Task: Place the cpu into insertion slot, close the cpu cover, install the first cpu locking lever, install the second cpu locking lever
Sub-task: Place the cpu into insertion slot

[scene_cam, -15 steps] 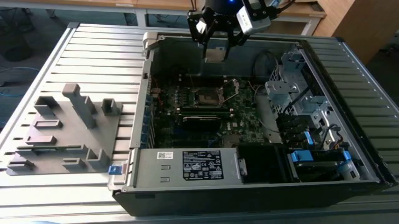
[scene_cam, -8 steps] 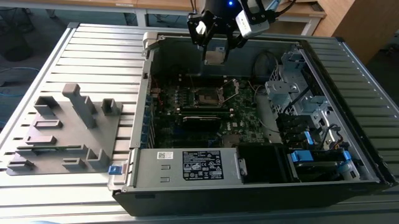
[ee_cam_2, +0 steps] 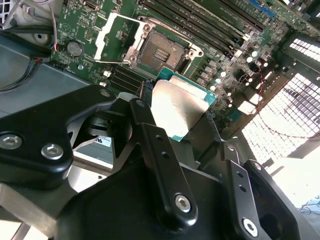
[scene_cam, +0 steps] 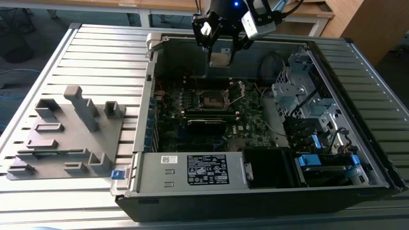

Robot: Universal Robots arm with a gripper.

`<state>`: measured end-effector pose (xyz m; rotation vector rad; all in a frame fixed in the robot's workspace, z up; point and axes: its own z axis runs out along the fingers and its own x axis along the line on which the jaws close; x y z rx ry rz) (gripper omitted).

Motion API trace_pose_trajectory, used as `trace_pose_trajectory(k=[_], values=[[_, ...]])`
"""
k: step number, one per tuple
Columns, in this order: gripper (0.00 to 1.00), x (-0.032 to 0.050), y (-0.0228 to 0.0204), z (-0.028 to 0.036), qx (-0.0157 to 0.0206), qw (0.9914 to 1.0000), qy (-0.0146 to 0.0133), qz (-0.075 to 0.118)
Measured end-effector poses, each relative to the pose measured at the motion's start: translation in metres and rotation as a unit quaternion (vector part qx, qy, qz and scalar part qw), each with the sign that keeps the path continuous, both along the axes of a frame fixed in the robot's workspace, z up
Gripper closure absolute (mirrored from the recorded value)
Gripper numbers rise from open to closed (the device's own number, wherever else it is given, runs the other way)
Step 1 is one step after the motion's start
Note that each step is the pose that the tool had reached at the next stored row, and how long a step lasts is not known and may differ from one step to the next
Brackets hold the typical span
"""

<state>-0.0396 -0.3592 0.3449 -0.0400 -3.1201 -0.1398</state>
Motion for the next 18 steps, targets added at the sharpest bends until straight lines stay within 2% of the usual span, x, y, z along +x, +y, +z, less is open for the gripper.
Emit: trace_pose_trajectory(k=[18], values=[[0.46,0.0,0.0,-0.0034,0.0001,1.0,0.0,0.0]])
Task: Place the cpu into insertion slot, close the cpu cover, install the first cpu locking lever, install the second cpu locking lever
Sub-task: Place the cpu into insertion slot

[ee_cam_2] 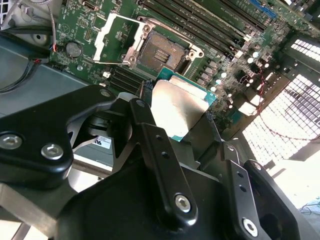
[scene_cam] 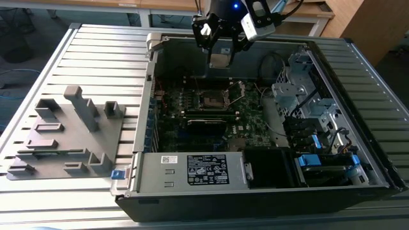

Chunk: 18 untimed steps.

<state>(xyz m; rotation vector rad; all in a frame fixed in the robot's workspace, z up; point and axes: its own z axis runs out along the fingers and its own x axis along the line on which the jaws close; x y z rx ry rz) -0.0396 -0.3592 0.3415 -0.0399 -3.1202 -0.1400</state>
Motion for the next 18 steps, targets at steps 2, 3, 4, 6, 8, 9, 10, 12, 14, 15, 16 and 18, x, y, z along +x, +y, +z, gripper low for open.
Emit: trace_pose_trajectory(k=[2,3,4,6,8,9,10,12,14,15,16,18], values=[[0.46,0.0,0.0,-0.0003,0.0,1.0,0.0,0.0],[0.46,0.0,0.0,-0.0008,0.0002,1.0,-0.0001,0.0],[0.46,0.0,0.0,-0.0012,0.0001,1.0,0.0,0.0],[0.46,0.0,0.0,-0.002,0.0,1.0,0.0,0.0],[0.46,0.0,0.0,-0.0021,-0.0001,1.0,0.0001,0.0],[0.46,0.0,0.0,-0.0021,-0.0001,1.0,0.0001,0.0],[0.46,0.0,0.0,-0.0022,-0.0001,1.0,0.0,0.0],[0.46,0.0,0.0,-0.0023,0.0,1.0,0.0,0.0],[0.46,0.0,0.0,-0.0023,0.0,1.0,0.0,0.0],[0.46,0.0,0.0,-0.0024,0.0,1.0,0.0,0.0],[0.46,0.0,0.0001,-0.0027,0.0001,1.0,-0.0002,0.0],[0.46,0.0,0.0,-0.0044,0.0001,1.0,-0.0002,0.0]])
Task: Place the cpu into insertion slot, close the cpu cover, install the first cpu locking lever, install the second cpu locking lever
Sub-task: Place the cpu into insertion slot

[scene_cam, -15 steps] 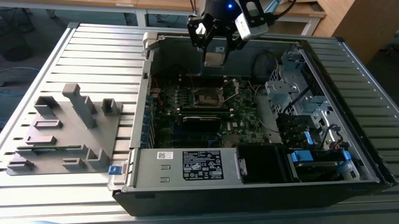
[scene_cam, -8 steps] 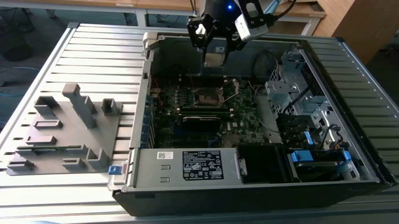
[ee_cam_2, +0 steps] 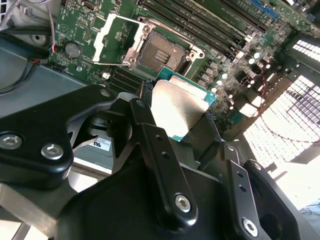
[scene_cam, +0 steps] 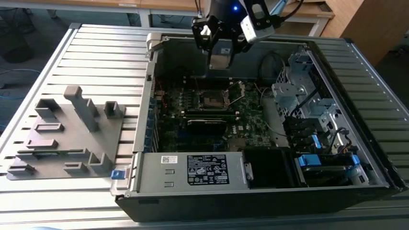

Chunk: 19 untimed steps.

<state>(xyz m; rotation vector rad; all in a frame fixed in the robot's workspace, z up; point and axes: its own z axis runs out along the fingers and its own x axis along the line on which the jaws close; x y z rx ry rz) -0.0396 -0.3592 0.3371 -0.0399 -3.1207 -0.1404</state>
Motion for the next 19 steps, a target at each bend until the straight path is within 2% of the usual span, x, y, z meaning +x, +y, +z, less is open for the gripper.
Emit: trace_pose_trajectory(k=[6,19], values=[[0.46,0.0,0.0,-0.0082,-0.0001,1.0,0.0,0.0],[0.46,-0.0001,0.0,-0.0119,0.0,1.0,-0.0003,0.0]])
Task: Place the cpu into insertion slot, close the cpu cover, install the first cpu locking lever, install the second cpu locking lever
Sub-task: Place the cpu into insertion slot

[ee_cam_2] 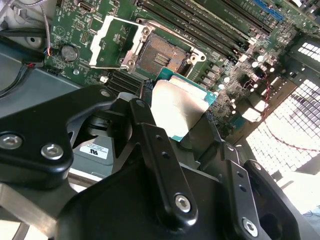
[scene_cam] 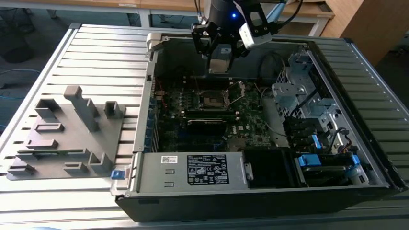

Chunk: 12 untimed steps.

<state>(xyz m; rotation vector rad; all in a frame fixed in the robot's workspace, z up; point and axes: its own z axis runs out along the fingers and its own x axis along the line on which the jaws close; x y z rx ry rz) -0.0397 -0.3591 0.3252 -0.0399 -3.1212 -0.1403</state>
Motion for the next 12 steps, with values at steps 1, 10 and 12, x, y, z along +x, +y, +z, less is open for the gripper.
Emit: trace_pose_trajectory(k=[1,10,12], values=[[0.46,0.0,0.0,0.0,0.0,1.0,0.0,0.0],[0.46,0.0,0.0,-0.001,0.0003,1.0,-0.0001,0.0],[0.46,0.0,0.0,-0.0032,0.0,1.0,-0.0002,0.0]])
